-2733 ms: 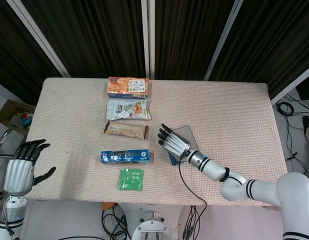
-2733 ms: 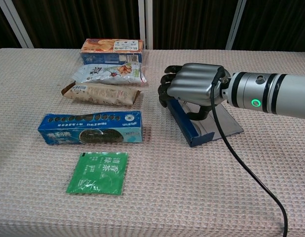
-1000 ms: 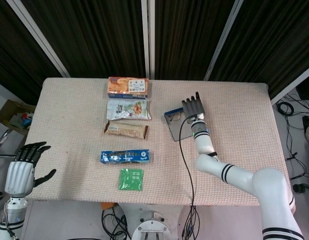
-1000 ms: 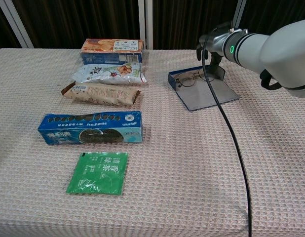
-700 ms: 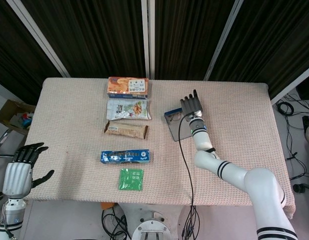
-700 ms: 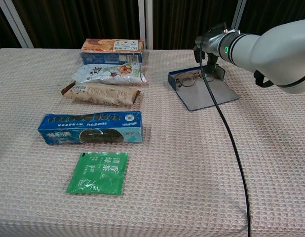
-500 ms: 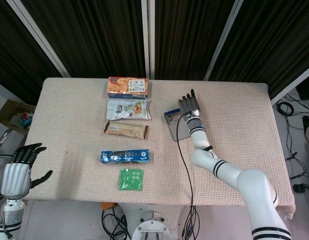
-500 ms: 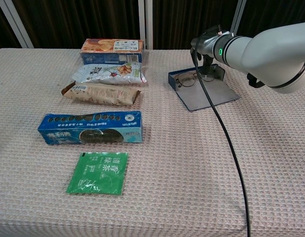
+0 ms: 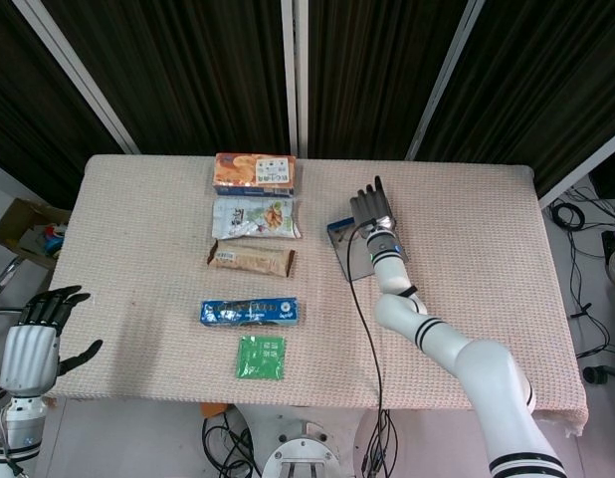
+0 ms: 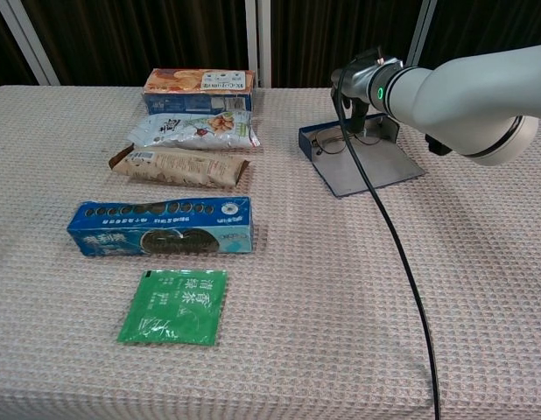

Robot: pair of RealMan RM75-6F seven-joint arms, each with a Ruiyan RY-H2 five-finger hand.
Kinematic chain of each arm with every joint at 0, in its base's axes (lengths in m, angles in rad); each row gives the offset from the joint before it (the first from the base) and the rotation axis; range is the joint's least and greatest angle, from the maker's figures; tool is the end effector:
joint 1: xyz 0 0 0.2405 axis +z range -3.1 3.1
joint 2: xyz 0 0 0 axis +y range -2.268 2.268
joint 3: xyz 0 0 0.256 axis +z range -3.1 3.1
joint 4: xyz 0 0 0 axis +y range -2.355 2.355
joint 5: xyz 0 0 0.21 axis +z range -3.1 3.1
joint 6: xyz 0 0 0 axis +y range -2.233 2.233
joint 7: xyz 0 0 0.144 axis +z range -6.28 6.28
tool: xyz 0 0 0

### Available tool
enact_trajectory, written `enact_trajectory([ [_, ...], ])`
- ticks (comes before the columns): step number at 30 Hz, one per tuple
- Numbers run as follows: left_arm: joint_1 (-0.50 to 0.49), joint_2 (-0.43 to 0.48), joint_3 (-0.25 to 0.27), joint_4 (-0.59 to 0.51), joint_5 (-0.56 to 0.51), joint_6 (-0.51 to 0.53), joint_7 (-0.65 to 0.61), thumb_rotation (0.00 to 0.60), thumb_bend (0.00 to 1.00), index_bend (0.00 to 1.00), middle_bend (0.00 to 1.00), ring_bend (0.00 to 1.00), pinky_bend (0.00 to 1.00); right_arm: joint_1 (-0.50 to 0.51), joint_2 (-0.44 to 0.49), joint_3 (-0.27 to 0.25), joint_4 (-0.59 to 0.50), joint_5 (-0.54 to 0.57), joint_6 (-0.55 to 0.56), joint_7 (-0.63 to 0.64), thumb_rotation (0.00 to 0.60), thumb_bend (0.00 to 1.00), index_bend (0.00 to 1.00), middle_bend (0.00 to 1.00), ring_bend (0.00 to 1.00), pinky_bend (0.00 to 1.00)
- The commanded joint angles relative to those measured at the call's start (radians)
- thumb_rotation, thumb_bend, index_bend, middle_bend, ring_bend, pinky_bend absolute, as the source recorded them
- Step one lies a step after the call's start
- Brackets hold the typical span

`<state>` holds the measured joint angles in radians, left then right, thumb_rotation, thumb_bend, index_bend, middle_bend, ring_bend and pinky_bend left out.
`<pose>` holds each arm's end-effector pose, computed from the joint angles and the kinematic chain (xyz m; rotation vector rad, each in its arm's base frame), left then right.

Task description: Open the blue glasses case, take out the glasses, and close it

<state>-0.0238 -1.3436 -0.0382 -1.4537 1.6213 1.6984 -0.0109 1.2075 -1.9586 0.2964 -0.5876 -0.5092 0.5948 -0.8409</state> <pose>-0.3024 0.1571 0.1207 -1.2991 -0.8044 -1.1031 -0.1038 -0.4809 -0.0738 1.7937 -0.7302 0.4312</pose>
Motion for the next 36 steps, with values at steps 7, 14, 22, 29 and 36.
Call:
enact_trajectory([
  [7,0.0,-0.001,-0.002,0.007,-0.002,-0.003,-0.003,0.6,0.02,0.28,0.23,0.2,0.21,0.002,-0.013,0.012,0.028,-0.013,-0.009,0.002,0.6,0.37,0.48,0.29,0.15,0.0],
  [14,0.003,-0.001,-0.003,0.011,-0.004,-0.002,-0.006,0.6,0.02,0.28,0.23,0.2,0.21,0.005,-0.025,0.022,0.044,-0.023,-0.013,0.004,0.6,0.37,0.52,0.29,0.15,0.0],
  [22,0.006,-0.003,-0.002,0.019,-0.004,0.001,-0.012,0.6,0.02,0.28,0.23,0.2,0.21,-0.005,-0.018,0.046,0.006,-0.047,0.024,0.036,0.6,0.37,0.61,0.32,0.15,0.0],
  [29,0.005,-0.004,-0.002,0.023,0.004,0.004,-0.014,0.6,0.02,0.28,0.23,0.2,0.21,-0.065,0.039,0.055,-0.193,-0.099,0.207,0.066,0.6,0.37,0.63,0.33,0.15,0.0],
  [36,-0.002,-0.009,-0.001,0.027,0.013,0.0,-0.016,0.6,0.02,0.28,0.23,0.2,0.21,-0.128,0.081,0.019,-0.387,-0.146,0.399,-0.001,0.6,0.37,0.63,0.34,0.16,0.0],
])
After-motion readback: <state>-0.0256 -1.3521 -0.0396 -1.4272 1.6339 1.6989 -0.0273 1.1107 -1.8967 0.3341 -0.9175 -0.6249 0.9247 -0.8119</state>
